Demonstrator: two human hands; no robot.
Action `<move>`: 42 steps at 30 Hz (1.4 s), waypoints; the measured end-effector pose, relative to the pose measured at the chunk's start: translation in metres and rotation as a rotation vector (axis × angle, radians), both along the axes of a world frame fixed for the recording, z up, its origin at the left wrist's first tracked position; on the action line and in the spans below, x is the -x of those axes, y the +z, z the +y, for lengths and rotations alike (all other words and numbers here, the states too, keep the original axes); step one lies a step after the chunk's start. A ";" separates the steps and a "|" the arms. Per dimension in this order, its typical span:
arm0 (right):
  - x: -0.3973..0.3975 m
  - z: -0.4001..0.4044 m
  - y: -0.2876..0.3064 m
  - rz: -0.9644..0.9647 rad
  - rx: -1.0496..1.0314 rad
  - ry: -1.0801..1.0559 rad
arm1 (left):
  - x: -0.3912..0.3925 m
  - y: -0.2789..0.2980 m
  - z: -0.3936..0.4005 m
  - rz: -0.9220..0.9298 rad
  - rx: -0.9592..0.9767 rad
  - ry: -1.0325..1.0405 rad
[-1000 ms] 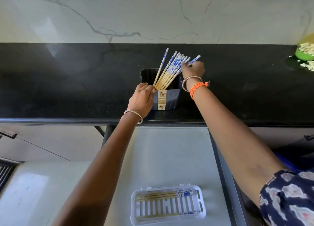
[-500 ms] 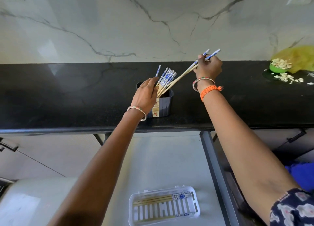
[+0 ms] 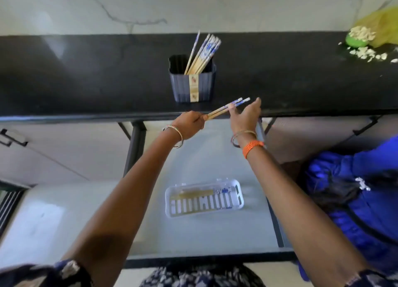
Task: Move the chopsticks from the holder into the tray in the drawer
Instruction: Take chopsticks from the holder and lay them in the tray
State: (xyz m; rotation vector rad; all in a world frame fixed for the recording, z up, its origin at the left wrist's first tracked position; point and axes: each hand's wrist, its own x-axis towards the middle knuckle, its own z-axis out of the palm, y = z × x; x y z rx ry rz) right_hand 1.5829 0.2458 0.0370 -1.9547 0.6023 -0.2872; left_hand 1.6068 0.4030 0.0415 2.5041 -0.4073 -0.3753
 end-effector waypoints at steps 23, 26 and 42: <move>0.121 0.018 -0.191 0.421 0.599 1.137 | 0.152 -0.187 0.104 0.777 0.318 0.644; 0.118 0.018 -0.193 0.408 0.625 1.150 | 0.153 -0.198 0.101 0.736 0.315 0.694; 0.116 0.029 -0.198 0.421 0.609 1.167 | 0.158 -0.199 0.101 0.710 0.366 0.730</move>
